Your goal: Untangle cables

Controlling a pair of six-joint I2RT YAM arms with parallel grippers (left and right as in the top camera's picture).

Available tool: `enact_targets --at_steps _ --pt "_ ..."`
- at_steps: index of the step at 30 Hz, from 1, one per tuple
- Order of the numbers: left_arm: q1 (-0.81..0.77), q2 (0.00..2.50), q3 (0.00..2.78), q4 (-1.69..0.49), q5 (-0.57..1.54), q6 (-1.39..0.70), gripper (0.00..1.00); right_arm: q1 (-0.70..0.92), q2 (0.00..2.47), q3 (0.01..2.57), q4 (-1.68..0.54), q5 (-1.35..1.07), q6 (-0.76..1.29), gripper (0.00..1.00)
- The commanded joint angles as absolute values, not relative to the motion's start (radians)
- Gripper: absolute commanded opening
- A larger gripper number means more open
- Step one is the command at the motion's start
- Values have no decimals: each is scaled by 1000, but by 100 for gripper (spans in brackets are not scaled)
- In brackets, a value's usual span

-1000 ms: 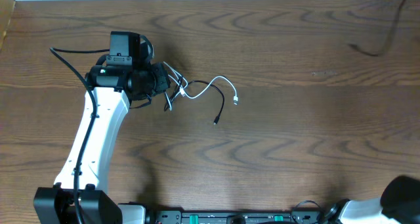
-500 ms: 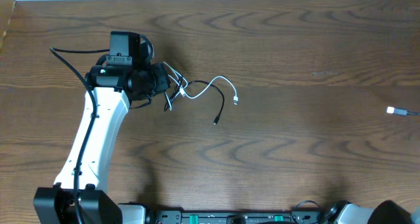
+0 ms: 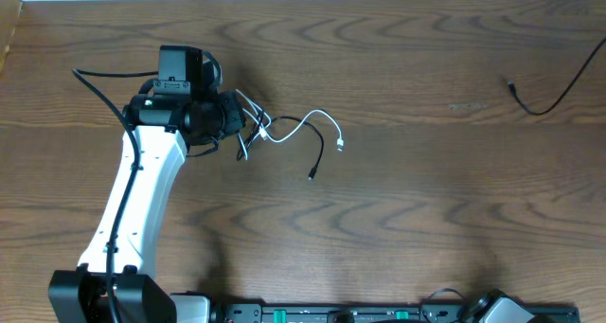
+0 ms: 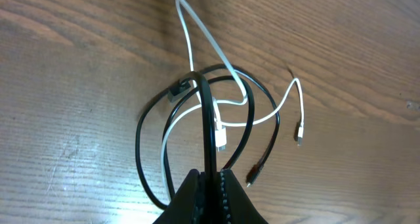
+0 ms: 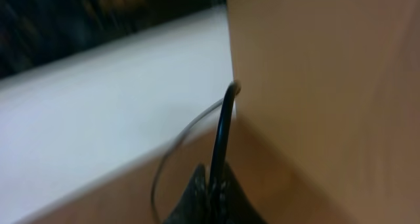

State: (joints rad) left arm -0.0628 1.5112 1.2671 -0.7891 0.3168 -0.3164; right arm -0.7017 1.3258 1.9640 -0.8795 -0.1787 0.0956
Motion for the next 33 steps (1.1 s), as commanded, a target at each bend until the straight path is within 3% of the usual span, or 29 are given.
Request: enact_targets --at_steps 1,9,23,33 --pt "-64 1518 1259 -800 328 -307 8 -733 1312 1965 -991 -102 89 1" --pt "-64 1518 1259 -801 328 -307 7 -792 1314 2088 -1183 -103 128 1" --pt "-63 1518 1259 -801 328 -295 8 -816 1319 2240 -1224 3 142 1" --pt "-64 1518 1259 -800 328 -287 8 -816 1528 2240 -1266 -39 141 1"
